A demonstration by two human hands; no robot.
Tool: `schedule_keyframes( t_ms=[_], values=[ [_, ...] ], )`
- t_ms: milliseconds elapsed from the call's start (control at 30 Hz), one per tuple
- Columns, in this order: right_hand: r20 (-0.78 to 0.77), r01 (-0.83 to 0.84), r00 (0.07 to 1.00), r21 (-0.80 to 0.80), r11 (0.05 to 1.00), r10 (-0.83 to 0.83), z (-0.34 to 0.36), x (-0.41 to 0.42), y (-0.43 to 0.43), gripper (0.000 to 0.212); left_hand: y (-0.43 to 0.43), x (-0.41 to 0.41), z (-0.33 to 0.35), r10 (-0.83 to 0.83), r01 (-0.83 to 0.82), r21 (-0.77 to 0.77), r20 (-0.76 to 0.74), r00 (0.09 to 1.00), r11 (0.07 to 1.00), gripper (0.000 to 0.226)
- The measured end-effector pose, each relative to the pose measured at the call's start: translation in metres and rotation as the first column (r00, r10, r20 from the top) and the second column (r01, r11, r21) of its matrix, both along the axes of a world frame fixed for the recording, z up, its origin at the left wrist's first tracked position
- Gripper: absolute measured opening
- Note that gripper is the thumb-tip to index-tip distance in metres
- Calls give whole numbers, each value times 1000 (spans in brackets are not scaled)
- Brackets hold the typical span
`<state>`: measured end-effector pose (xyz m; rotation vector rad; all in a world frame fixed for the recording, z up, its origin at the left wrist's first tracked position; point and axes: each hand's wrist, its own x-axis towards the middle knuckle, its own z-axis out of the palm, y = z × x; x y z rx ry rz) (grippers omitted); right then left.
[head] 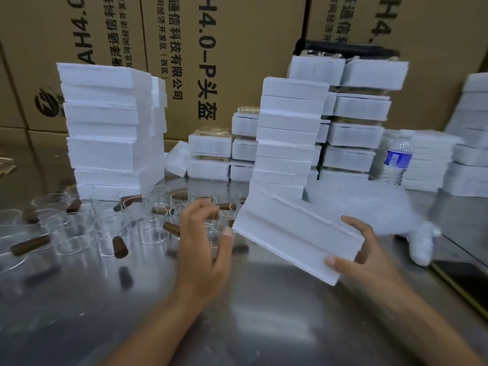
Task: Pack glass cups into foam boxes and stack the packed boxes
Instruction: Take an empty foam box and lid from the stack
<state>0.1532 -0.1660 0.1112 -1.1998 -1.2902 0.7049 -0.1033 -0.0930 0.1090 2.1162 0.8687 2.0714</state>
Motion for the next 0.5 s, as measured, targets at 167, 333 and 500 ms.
schedule_keyframes(
  t_ms=[167,333,500],
  values=[
    [54,-91,994,-66,994,95,-7,-10,-4,76,-8,8,-2,185,-22,392,-382,906,920,47],
    [139,-76,987,-35,996,81,-5,-8,-7,77,-7,15,-8,280,-7,465,-520,807,886,46],
    [193,-89,976,-50,995,97,-7,-7,-7,82,-3,12,-11,230,-15,356,-569,789,934,47]
  ],
)
